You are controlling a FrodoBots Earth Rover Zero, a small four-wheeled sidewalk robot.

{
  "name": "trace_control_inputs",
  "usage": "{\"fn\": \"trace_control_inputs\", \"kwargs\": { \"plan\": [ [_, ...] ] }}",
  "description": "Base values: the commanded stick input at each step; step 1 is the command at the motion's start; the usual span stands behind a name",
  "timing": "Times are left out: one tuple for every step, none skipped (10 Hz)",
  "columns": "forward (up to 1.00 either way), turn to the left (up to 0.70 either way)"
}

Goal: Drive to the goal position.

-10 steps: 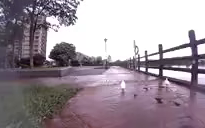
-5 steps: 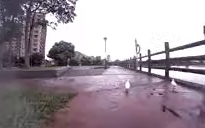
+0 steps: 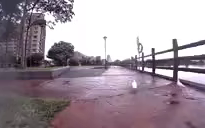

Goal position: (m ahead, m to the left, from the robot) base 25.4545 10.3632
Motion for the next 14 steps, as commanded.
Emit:
{"fn": "trace_control_inputs", "kwargs": {
  "plan": [
    [1.0, 0.26],
    [1.0, 0.38],
    [1.0, 0.39],
    [1.0, 0.39],
    [1.0, 0.39],
    [1.0, 0.39],
    [1.0, 0.39],
    [1.0, 0.35],
    [1.0, 0.23],
    [1.0, 0.11],
    [1.0, 0.02],
    [1.0, -0.01],
    [1.0, -0.01],
    [1.0, -0.01]
  ]
}}
